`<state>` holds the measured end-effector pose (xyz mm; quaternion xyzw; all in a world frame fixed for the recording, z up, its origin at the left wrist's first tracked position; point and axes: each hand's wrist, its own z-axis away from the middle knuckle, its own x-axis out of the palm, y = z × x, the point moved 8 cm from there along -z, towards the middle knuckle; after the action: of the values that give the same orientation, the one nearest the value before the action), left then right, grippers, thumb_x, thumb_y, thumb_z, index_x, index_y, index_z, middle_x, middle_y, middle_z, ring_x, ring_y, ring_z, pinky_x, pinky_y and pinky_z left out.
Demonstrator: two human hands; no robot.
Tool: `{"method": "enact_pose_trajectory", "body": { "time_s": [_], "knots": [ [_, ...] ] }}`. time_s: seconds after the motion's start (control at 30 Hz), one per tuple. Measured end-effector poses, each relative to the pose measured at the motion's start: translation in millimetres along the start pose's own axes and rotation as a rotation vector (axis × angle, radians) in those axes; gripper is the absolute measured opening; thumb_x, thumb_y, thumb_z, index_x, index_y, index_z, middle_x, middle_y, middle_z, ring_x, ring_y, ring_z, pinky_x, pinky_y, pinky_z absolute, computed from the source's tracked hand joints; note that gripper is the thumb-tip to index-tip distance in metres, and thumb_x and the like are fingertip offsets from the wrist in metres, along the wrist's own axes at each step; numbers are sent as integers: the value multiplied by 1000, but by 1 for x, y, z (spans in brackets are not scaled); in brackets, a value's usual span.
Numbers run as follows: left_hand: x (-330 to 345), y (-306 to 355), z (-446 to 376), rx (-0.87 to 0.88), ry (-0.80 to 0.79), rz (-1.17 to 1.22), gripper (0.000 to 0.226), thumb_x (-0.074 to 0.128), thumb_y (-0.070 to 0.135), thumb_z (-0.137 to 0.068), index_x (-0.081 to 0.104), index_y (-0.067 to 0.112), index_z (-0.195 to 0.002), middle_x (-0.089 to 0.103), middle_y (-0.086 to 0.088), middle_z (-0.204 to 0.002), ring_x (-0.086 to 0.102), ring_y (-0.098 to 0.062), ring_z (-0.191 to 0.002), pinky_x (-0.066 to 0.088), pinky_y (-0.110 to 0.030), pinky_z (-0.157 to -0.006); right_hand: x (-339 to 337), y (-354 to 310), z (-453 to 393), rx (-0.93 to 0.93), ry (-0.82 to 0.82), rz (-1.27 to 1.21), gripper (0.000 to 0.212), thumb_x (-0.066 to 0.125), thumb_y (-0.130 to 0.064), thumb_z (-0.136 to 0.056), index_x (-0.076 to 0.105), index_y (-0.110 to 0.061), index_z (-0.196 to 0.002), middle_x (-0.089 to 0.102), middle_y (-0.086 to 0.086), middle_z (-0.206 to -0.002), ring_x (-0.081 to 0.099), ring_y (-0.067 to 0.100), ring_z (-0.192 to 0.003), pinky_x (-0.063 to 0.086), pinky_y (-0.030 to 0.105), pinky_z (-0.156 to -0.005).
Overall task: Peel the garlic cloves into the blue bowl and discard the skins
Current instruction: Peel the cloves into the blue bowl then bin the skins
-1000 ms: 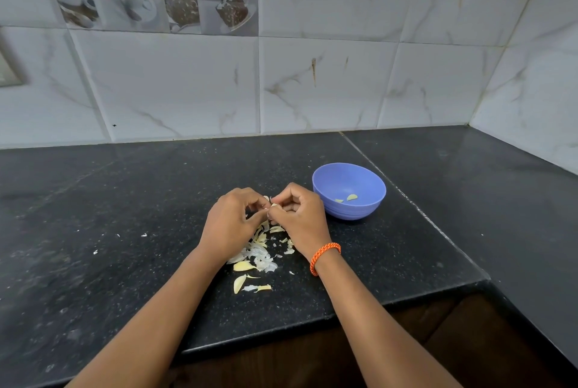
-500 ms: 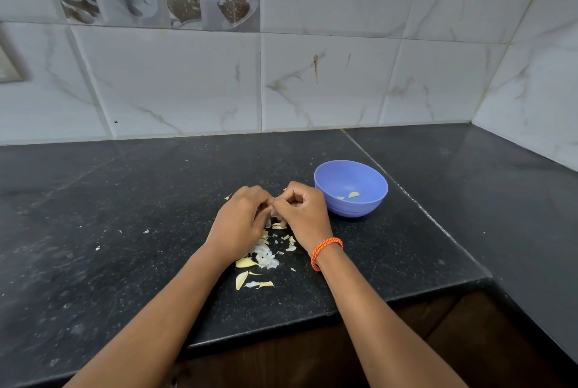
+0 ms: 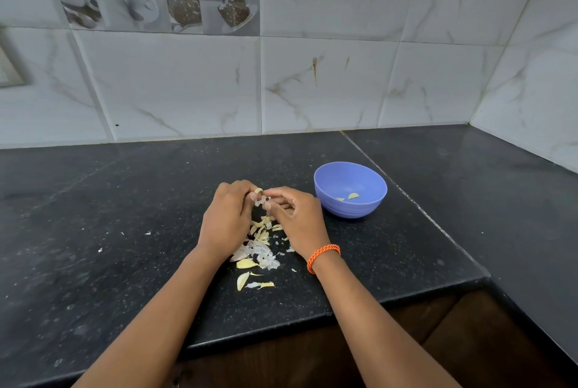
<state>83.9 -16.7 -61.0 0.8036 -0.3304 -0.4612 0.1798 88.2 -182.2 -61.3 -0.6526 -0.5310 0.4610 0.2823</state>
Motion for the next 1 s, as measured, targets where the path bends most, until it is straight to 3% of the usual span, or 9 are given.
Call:
{"method": "enact_pose_trajectory", "body": {
  "time_s": [0.17, 0.3, 0.4, 0.53, 0.63, 0.77, 0.87, 0.93, 1.0],
  "knots": [
    [-3, -5, -1, -99, 26, 79, 29, 39, 30, -115, 61, 25, -97, 60, 13, -91, 49, -14, -99, 46, -38, -69, 6, -8, 2, -99, -23, 189, 29, 55, 0, -106, 80, -14, -112, 78, -3, -95, 74, 8, -88, 60, 21, -81],
    [-3, -1, -3, -85, 27, 156, 36, 36, 35, -106, 54, 24, -78, 47, 13, -67, 43, -13, -71, 31, -35, -60, 4, -12, 4, -108, -9, 235, 18, 71, -2, -97, 82, -15, -103, 79, -7, -93, 73, 3, -85, 59, 16, -79],
    [-4, 0, -3, -73, 35, 169, 38, 33, 35, -105, 51, 19, -75, 43, 14, -63, 39, -14, -67, 30, -35, -59, 1, -14, 5, -118, 4, 260, 8, 84, -11, -90, 79, -18, -90, 75, -8, -85, 69, 9, -78, 57, 18, -71],
    [-2, -2, -3, -69, 29, 154, 42, 35, 35, -109, 51, 17, -75, 44, 11, -63, 39, -14, -66, 31, -35, -57, -2, -14, 5, -121, 39, 324, 19, 86, -22, -88, 71, -20, -76, 67, -7, -74, 61, 15, -69, 55, 29, -65],
    [0, -4, -4, -69, 17, 168, 40, 39, 30, -112, 54, 21, -75, 46, 11, -62, 39, -12, -64, 31, -34, -57, -1, -12, 7, -157, 14, 341, 10, 73, -15, -100, 81, -18, -97, 72, -3, -88, 66, 11, -80, 57, 34, -74],
    [1, -6, -5, -64, 13, 169, 39, 44, 28, -114, 57, 33, -77, 50, 13, -64, 42, -9, -66, 31, -33, -57, 1, -13, 8, -159, -41, 308, 24, 57, -22, -110, 78, -20, -121, 71, -2, -109, 67, 10, -98, 56, 31, -85],
    [3, -4, -6, -47, 6, 142, 39, 47, 29, -113, 60, 33, -77, 53, 12, -63, 45, -10, -67, 34, -33, -58, 1, -9, 8, -98, -49, 269, 31, 49, -34, -113, 78, -24, -110, 69, -6, -105, 66, 9, -99, 56, 34, -85],
    [4, -4, -6, -50, -6, 120, 36, 48, 31, -113, 64, 33, -80, 55, 13, -64, 50, -10, -72, 40, -35, -62, -1, -8, 7, -83, -23, 246, 24, 58, -28, -108, 78, -21, -98, 70, -7, -95, 66, 10, -91, 56, 35, -80],
    [4, -4, -5, -45, -19, 121, 30, 53, 32, -111, 68, 33, -85, 59, 15, -66, 54, -11, -77, 41, -33, -64, -6, -8, 7, -87, 12, 215, 10, 74, -18, -98, 77, -19, -88, 68, -7, -87, 64, 11, -82, 53, 26, -71]
  ]
}}
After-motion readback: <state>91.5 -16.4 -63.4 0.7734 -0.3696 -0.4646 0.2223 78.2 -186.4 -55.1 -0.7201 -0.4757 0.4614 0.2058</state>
